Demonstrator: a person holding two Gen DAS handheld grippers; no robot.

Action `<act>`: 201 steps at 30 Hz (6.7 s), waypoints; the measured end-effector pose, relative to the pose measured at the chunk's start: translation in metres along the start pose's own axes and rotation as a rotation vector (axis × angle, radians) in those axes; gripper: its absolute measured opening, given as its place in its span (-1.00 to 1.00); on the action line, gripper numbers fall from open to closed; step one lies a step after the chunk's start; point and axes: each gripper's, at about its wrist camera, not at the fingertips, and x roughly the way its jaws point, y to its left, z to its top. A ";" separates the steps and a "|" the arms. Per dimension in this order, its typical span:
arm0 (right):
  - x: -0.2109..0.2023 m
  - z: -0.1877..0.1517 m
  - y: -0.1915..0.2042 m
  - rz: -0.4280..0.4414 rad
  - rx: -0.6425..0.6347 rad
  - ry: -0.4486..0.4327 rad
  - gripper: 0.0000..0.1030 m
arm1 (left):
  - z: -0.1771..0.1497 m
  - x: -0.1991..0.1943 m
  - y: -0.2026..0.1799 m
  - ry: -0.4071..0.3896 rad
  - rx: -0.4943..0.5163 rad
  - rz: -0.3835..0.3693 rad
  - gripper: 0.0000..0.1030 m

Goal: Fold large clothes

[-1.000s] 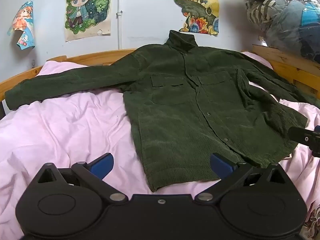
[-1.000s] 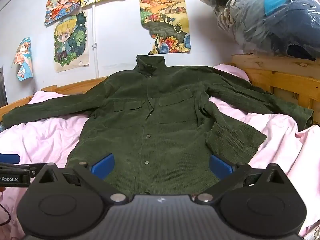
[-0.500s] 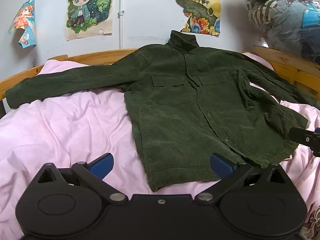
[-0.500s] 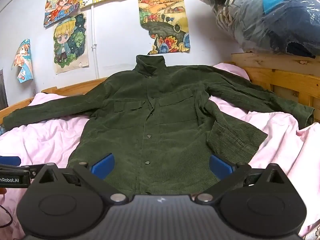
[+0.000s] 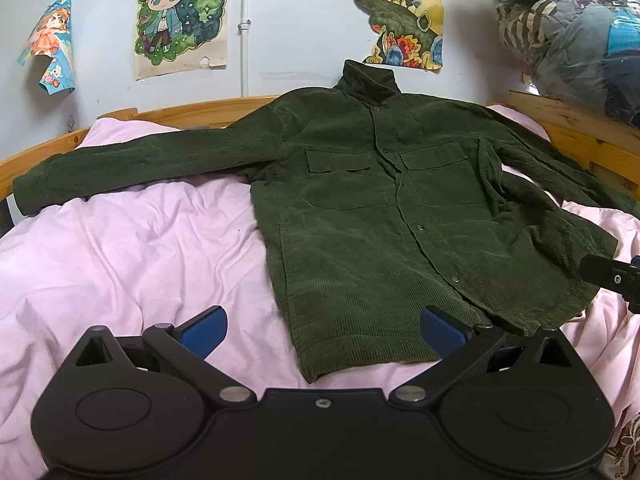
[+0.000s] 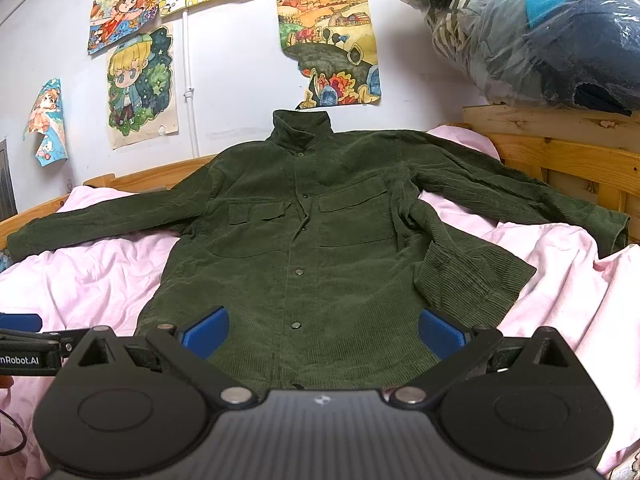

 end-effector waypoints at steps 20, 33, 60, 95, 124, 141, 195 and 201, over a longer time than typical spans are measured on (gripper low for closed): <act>0.001 -0.001 -0.001 -0.006 0.012 0.004 0.99 | 0.001 0.000 0.000 0.002 0.000 0.003 0.99; 0.001 0.000 -0.002 -0.004 0.009 0.005 0.99 | 0.000 0.000 0.000 0.002 0.001 0.004 0.99; 0.000 0.001 -0.005 -0.019 0.028 -0.001 0.99 | 0.000 0.001 0.000 0.009 0.005 0.005 0.99; 0.139 0.077 -0.292 -0.665 0.481 0.085 -0.11 | 0.061 0.143 -0.021 0.149 0.102 -0.100 0.99; 0.230 0.214 0.144 0.371 -0.688 -0.087 -0.95 | 0.088 0.140 0.004 0.144 0.086 -0.037 0.99; 0.282 0.174 -0.016 0.175 -0.553 0.126 0.84 | 0.101 0.166 0.052 0.146 0.107 -0.046 0.99; 0.369 0.142 -0.098 -0.158 -1.054 0.080 -0.91 | 0.131 0.356 0.022 0.142 0.101 -0.025 0.99; 0.397 0.138 -0.112 -0.179 -0.720 0.204 -0.88 | 0.127 0.358 0.016 0.147 0.128 -0.020 0.99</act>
